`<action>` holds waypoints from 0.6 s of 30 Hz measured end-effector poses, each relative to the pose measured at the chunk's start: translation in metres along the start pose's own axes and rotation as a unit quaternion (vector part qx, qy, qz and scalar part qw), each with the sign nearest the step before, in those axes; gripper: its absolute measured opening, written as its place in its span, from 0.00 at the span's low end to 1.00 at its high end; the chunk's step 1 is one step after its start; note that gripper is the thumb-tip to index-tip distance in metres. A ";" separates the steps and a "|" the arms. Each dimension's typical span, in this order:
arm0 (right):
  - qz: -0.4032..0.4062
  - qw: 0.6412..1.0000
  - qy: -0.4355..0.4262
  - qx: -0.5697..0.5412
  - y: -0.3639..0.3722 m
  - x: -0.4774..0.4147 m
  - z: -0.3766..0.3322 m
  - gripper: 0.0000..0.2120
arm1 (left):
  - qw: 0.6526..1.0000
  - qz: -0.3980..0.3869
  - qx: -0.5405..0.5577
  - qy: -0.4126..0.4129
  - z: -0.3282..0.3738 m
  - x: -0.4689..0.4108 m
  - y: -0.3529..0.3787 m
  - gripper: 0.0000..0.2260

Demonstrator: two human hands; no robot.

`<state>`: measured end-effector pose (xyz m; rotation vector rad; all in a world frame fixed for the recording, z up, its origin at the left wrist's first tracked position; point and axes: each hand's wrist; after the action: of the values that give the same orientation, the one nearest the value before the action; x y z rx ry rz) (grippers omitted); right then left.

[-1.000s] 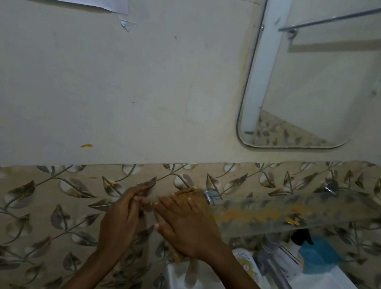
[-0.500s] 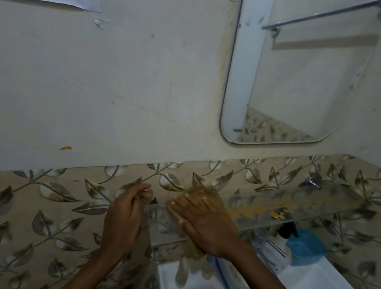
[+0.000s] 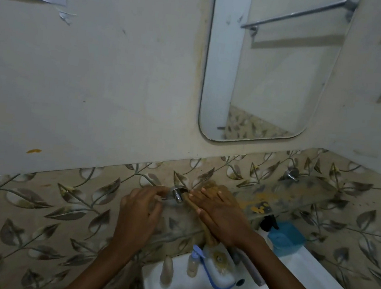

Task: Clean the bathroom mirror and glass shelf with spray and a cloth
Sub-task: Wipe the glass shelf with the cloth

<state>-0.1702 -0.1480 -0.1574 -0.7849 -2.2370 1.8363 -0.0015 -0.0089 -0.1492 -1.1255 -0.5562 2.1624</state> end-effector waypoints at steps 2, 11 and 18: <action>0.007 1.000 0.012 0.010 -0.003 0.002 0.008 0.36 | 0.999 -0.033 -0.033 0.005 0.007 -0.002 0.007 0.22; 0.008 0.999 0.042 0.007 -0.015 0.012 0.042 0.33 | 0.989 -0.039 -0.140 0.041 0.007 -0.002 0.018 0.20; 0.020 0.997 0.068 0.007 -0.023 0.017 0.072 0.32 | 0.984 -0.025 -0.165 0.055 0.008 -0.001 0.019 0.17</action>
<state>-0.2223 -0.2050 -0.1568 -0.9300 -2.1370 1.7563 -0.0142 -0.0231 -0.1559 -1.3783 -0.9065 1.9977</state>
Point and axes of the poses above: each hand's wrist, its own x-axis away from the middle knuckle, its own y-axis out of the palm, z = x × y, and after that the axes turned 8 degrees about -x, right-handed
